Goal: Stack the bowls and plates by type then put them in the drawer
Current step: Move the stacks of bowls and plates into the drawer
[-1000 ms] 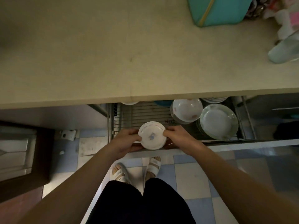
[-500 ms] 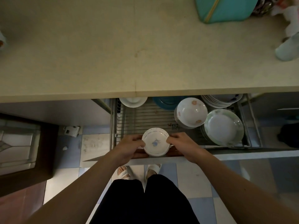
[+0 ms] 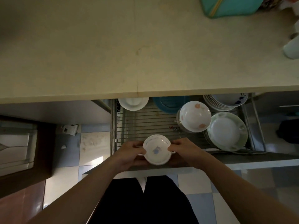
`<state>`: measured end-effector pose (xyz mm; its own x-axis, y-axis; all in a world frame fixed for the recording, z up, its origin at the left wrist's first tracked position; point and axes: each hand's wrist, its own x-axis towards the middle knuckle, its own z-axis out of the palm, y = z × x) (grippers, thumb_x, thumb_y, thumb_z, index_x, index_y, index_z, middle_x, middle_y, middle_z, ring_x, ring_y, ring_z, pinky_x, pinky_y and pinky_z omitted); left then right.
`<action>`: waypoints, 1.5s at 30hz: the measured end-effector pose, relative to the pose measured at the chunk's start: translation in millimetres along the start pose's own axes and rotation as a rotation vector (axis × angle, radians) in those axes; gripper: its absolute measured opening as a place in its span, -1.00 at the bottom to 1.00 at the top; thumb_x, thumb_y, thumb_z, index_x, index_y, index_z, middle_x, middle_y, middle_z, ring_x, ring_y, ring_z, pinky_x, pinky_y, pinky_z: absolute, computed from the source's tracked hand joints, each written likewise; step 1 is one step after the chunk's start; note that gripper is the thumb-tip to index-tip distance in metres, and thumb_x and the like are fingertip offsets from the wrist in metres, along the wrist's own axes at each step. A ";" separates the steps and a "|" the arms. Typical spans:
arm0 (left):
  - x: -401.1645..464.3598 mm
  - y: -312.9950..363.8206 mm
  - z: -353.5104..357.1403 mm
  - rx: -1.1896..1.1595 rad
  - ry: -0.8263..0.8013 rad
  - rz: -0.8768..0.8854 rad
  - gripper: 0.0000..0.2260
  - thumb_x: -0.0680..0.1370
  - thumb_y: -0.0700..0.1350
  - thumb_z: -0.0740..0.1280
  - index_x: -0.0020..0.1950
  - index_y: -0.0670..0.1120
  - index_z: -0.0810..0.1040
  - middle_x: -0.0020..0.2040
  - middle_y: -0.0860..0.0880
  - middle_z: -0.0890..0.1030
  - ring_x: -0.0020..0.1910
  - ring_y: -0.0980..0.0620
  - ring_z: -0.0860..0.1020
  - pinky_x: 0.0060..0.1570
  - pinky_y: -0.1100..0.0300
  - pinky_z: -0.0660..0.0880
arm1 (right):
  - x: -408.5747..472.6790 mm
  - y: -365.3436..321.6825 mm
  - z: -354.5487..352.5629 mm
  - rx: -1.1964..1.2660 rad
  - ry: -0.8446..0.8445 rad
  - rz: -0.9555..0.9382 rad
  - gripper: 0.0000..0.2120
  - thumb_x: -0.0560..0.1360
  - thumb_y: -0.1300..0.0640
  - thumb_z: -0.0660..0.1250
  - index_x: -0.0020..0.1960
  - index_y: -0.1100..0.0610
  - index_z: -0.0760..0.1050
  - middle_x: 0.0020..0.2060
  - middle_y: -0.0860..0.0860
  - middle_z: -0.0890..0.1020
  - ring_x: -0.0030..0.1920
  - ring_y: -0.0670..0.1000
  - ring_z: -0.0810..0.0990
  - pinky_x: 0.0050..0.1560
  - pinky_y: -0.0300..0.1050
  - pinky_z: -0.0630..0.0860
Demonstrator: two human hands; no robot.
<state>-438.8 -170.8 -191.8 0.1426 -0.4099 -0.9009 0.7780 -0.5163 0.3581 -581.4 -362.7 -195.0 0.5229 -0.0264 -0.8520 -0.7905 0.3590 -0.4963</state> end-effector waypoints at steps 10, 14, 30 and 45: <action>71.7 24.5 -43.9 -0.138 0.221 0.107 -0.59 0.53 -0.44 0.30 0.36 -0.18 0.52 0.19 -0.19 0.62 0.07 -0.22 0.67 -0.05 -0.09 0.68 | 124.1 -38.3 18.4 -0.302 0.149 -0.123 -0.81 0.57 0.19 0.37 0.15 0.03 0.62 -0.01 0.03 0.70 -0.07 -0.03 0.71 -0.22 -0.22 0.65; 102.5 10.5 -57.8 -0.364 0.317 0.100 -0.65 0.54 -0.46 0.28 0.27 -0.19 0.54 0.17 -0.20 0.57 0.03 -0.24 0.65 -0.18 -0.02 0.69 | 184.9 -41.5 29.5 -0.347 0.233 -0.141 -0.80 0.54 0.19 0.41 0.16 0.17 0.66 -0.06 0.11 0.72 -0.12 0.03 0.72 -0.17 -0.10 0.71; 174.7 14.5 -38.6 -0.958 0.588 0.268 -0.57 0.55 -0.45 0.29 0.41 -0.22 0.46 0.31 -0.30 0.55 0.21 -0.24 0.60 -0.12 0.11 0.68 | 275.4 -39.2 49.6 -0.313 0.325 -0.374 -0.74 0.53 0.08 0.46 0.21 0.04 0.61 -0.17 -0.29 0.52 -0.14 -0.30 0.51 -0.19 -0.38 0.38; 164.3 15.1 -38.6 -0.948 0.658 0.241 -0.66 0.59 -0.33 0.36 0.37 -0.21 0.52 0.15 -0.20 0.65 0.02 -0.06 0.65 -0.05 0.19 0.64 | 256.5 -35.8 49.1 -0.110 0.277 -0.286 -0.62 0.53 0.17 0.47 0.32 0.19 0.56 0.17 0.11 0.65 0.12 0.05 0.66 0.18 0.00 0.63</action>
<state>-380.0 -217.0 -343.9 0.4207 0.1894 -0.8872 0.7922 0.3999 0.4610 -403.3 -336.5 -387.5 0.6329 -0.3661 -0.6822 -0.6628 0.1992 -0.7218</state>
